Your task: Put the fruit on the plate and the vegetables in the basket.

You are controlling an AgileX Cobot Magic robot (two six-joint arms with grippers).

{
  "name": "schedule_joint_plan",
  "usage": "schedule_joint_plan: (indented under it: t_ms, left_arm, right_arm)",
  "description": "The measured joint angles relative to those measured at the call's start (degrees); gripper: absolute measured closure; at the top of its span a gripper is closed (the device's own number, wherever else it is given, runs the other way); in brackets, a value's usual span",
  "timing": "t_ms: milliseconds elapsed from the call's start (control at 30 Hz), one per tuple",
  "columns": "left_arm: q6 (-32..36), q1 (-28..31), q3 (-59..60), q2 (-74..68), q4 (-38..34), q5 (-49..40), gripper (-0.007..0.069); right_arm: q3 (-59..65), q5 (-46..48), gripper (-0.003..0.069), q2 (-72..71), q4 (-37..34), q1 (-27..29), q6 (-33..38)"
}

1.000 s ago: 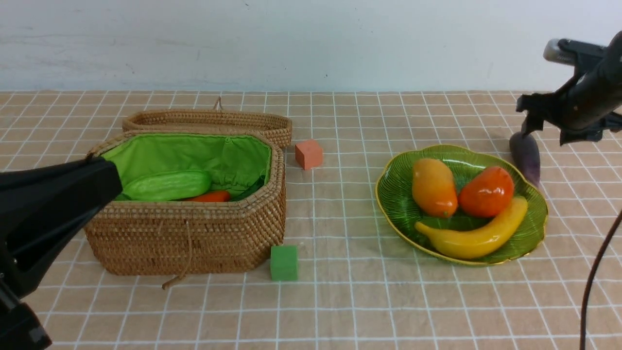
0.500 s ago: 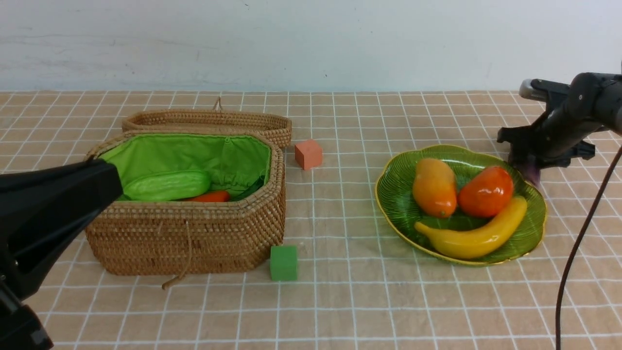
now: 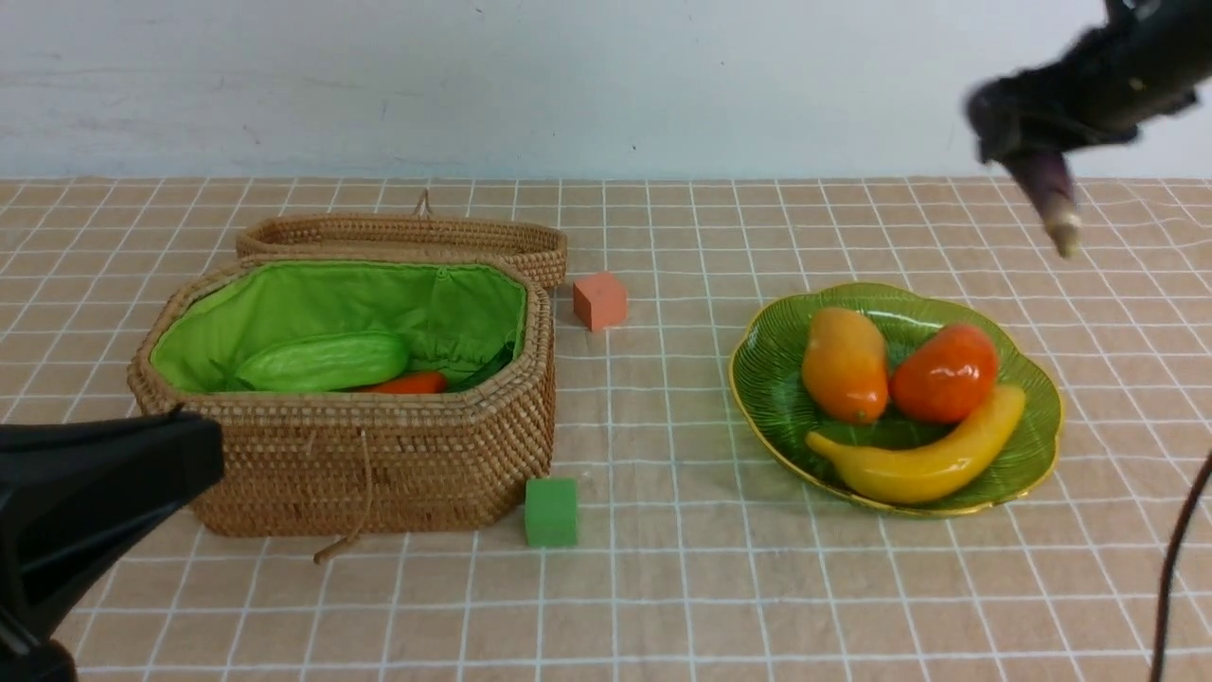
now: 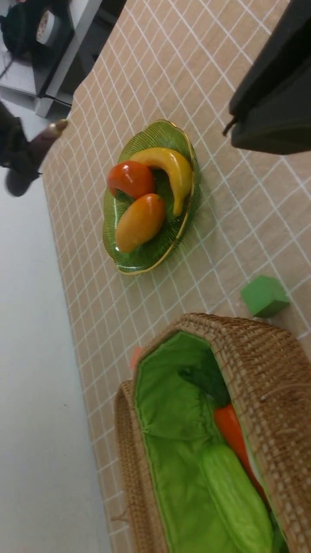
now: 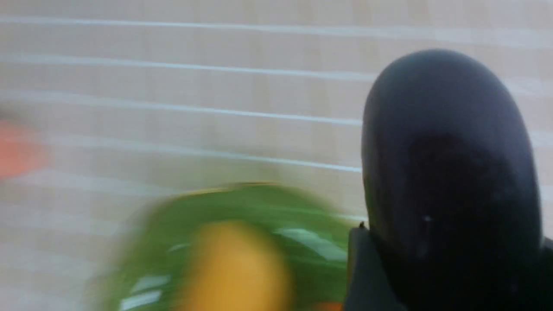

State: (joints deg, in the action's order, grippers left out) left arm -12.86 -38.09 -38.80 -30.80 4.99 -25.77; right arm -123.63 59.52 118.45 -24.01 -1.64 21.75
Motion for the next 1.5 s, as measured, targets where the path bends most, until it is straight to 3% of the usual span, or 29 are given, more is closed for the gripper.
schedule_joint_plan:
  t_ms: [100, 233, 367, 500, 567, 600, 633, 700, 800, 833, 900, 967, 1033, 1100, 1133, 1167, 1233, 1333, 1500]
  left_arm:
    - [-6.7, 0.0, -2.7, 0.0, 6.2, -5.1, 0.0620]
    - [-17.4, 0.0, -3.5, 0.0, 14.8, -9.8, 0.0620]
    - [-22.1, 0.0, -3.5, 0.0, 19.7, -13.1, 0.0620]
    - [-22.3, 0.0, -3.5, 0.0, 20.5, -13.9, 0.0618]
    - [-22.3, 0.0, -3.5, 0.0, 20.6, -13.9, 0.0618]
    - [-22.3, 0.0, -3.5, 0.0, 20.8, -13.9, 0.0618]
    - [-22.3, 0.0, -3.5, 0.0, 20.9, -13.9, 0.0618]
    - [-22.3, 0.0, -3.5, 0.0, 21.8, -13.8, 0.0618]
    - [-22.3, 0.0, -3.5, 0.0, 22.5, -13.4, 0.0618]
    - [-22.3, 0.0, -3.5, 0.0, 22.8, -12.5, 0.0618]
    - [-22.3, 0.0, -3.5, 0.0, 22.9, -10.8, 0.0619]
    - [-22.3, 0.0, -3.2, 0.5, 23.0, -7.4, 0.0624]
    - [-22.3, 0.0, -1.4, 2.2, 23.2, -1.2, 0.0629]
    - [-22.7, 0.0, 1.7, 5.4, 23.2, 5.3, 0.0637]
    - [-22.8, 0.0, 2.1, 5.4, 23.2, 5.3, 0.0637]
    - [-23.3, 0.0, 5.1, 8.8, 23.2, 9.0, 0.0637]
    - [-24.4, 0.0, 8.9, 12.7, 22.9, 11.6, 0.0637]
    - [-26.7, 0.0, 14.7, 18.1, 22.3, 13.7, 0.0637]
    - [-27.8, 0.0, 21.0, 23.2, 22.1, 16.0, 0.0637]
  right_arm:
    - [-0.1, 0.8, 0.0282, -2.6, -14.4, -11.4, 17.9]
    - [-0.1, -6.2, 0.0282, -0.9, -20.8, -24.9, 27.5]
    - [-0.1, -18.4, 0.0282, 3.5, -19.9, -33.5, 33.4]
    - [0.0, -26.8, 0.0274, 8.2, -16.4, -37.7, 36.0]
    - [0.1, -28.6, 0.0207, 9.7, -14.1, -38.5, 36.0]
    - [0.2, -28.3, 0.0124, 9.9, -12.9, -38.6, 34.9]
    - [0.2, -28.3, 0.0111, 9.9, -12.9, -38.6, 34.9]
    - [0.4, -24.8, 0.0011, 8.0, -10.5, -38.6, 30.4]
    - [0.4, -17.3, -0.0006, 4.2, -6.6, -38.1, 21.6]
    - [0.4, -10.7, 0.0011, 0.0, -3.5, -37.5, 14.4]
    - [0.3, -1.0, 0.0075, -5.1, 1.3, -36.5, 4.3]
    - [0.1, 8.9, 0.0185, -10.7, 8.8, -34.6, -5.8]
    - [0.7, 10.9, 0.0282, -14.0, 13.1, -33.5, -10.2]
    - [3.2, 11.9, 0.0427, -18.1, 17.1, -32.1, -14.0]
    - [3.6, 12.0, 0.0427, -18.5, 17.5, -32.1, -14.4]
    - [6.8, 12.2, 0.0528, -21.4, 19.4, -31.5, -17.5]
    - [13.8, 12.2, 0.0629, -26.6, 20.9, -31.0, -20.9]
    - [26.3, 12.2, 0.0673, -36.1, 21.8, -31.0, -25.6]
    - [45.4, 12.5, 0.0675, -50.8, 22.3, -31.0, -32.4]
